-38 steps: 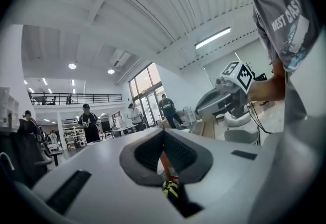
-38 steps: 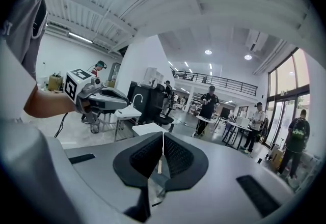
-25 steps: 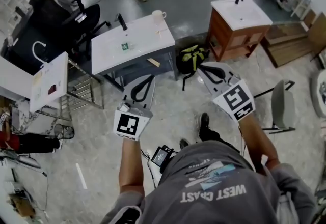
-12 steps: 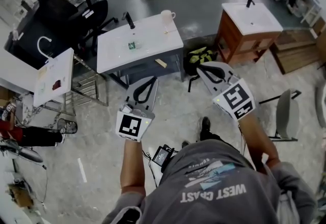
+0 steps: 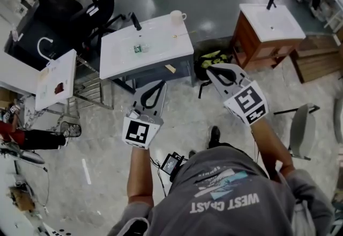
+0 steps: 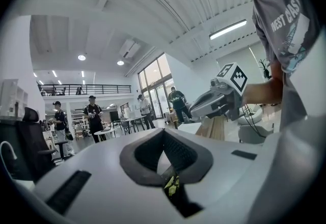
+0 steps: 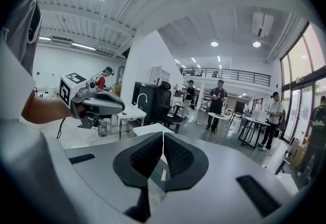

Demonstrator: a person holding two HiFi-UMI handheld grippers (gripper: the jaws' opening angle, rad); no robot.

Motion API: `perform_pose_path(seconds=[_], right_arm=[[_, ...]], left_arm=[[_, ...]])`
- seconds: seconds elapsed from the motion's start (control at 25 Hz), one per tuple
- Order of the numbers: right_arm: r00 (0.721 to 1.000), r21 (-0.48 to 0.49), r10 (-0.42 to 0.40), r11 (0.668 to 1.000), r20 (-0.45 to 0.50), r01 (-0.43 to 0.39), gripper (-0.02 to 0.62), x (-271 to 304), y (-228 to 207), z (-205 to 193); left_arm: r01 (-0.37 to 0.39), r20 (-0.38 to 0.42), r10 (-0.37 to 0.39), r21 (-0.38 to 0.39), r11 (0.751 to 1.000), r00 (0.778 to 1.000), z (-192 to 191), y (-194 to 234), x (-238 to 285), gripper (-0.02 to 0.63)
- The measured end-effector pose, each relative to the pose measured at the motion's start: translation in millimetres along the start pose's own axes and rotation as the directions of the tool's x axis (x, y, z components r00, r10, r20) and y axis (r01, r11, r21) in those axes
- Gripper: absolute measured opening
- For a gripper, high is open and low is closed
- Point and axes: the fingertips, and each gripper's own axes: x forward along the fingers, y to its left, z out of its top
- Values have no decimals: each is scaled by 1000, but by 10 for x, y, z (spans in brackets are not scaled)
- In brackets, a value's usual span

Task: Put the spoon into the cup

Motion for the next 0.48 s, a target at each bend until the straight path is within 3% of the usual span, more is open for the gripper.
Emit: perform_pose_path(seconds=[0.48], right_arm=[[996, 5, 86, 996, 32, -86, 32, 320, -798, -110]], left_arm=[[-76, -34, 76, 2, 997, 997, 21, 146, 781, 2]])
